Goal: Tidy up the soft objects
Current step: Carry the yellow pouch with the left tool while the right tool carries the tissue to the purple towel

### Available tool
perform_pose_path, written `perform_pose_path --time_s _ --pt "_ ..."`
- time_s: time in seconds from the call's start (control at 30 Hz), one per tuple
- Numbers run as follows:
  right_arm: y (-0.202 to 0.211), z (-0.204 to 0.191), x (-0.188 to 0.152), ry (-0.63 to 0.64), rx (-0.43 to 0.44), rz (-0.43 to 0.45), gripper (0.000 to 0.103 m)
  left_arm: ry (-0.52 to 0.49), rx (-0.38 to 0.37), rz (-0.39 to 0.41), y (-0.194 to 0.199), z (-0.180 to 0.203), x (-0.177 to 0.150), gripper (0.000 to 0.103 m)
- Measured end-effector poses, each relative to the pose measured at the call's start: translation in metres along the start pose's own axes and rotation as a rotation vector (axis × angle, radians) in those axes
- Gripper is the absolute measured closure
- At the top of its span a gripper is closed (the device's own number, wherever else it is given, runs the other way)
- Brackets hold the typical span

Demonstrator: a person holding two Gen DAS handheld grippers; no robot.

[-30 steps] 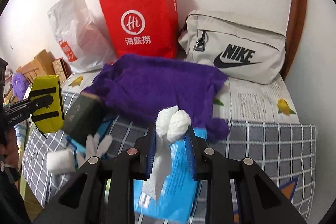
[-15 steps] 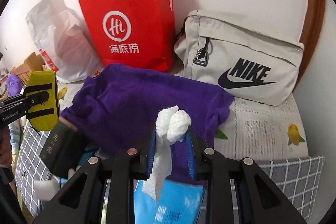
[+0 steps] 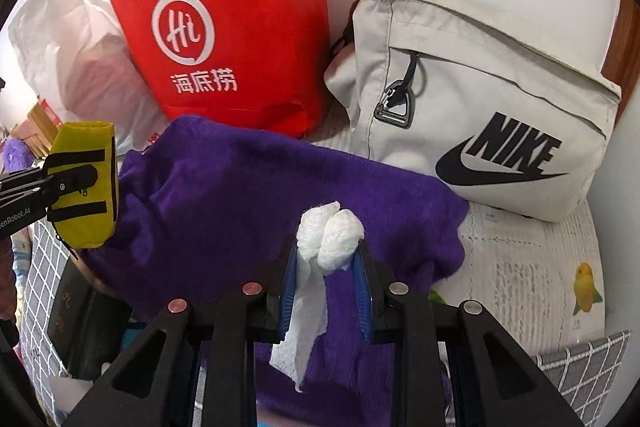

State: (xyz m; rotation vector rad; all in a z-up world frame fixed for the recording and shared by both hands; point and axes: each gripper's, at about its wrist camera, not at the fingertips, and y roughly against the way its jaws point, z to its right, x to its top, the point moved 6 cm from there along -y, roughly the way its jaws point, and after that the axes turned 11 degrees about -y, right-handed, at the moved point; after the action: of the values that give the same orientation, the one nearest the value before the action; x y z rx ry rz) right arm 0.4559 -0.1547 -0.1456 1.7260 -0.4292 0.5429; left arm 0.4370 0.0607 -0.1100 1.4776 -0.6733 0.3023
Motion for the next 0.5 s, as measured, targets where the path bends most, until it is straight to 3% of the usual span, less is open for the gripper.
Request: perform_pose_path --time_s 0.5 --pt "-0.043 0.029 0.014 -0.019 -0.059 -0.089 0.077 0.022 -0.118 -0.076 -0.052 0.000 0.015 0.094"
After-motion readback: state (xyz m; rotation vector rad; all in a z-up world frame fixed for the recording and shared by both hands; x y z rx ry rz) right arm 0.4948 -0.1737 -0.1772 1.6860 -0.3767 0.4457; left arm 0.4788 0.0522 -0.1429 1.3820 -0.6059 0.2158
